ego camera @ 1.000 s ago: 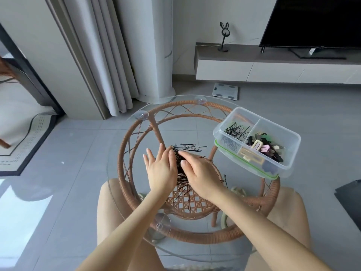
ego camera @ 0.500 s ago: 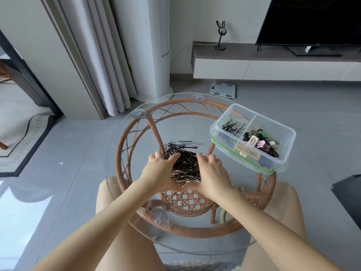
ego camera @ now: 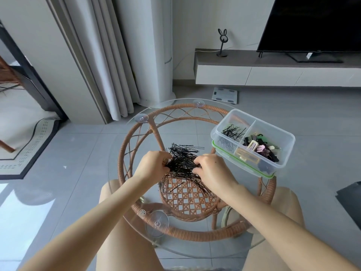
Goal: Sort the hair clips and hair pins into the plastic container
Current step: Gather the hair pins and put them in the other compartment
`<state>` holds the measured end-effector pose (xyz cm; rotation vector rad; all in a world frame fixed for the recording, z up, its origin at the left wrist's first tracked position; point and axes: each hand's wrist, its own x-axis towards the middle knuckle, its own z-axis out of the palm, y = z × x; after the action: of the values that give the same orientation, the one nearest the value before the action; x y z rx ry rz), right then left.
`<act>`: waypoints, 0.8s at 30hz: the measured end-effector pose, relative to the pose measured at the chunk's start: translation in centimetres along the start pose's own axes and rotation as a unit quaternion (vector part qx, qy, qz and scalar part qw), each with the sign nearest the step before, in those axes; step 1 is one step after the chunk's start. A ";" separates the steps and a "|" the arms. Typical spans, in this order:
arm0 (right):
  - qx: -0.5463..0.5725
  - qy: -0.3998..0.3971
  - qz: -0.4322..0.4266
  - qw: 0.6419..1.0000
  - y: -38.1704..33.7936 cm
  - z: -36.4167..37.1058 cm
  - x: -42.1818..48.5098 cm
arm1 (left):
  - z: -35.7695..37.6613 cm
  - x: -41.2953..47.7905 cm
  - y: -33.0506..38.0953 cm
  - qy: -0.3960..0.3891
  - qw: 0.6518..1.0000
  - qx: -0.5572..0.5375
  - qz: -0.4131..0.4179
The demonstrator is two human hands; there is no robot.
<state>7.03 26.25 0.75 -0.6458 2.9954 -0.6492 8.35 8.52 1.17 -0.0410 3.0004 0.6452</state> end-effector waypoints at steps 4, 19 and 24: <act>0.047 0.021 0.022 0.998 -0.7 -2.6 -0.2 | -0.6 0.1 0.3 0.018 1.000 0.014 -0.012; 0.088 0.207 0.127 0.966 3.7 -11.1 3.2 | -3.0 1.0 1.7 0.037 0.999 0.005 -0.010; 0.080 0.162 0.285 0.941 6.4 -10.3 7.6 | -3.6 1.0 1.9 0.040 0.999 0.009 -0.011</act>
<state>-3.44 32.57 8.21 0.3706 3.1138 -1.0016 7.06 8.80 5.14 -0.1018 3.0775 0.6293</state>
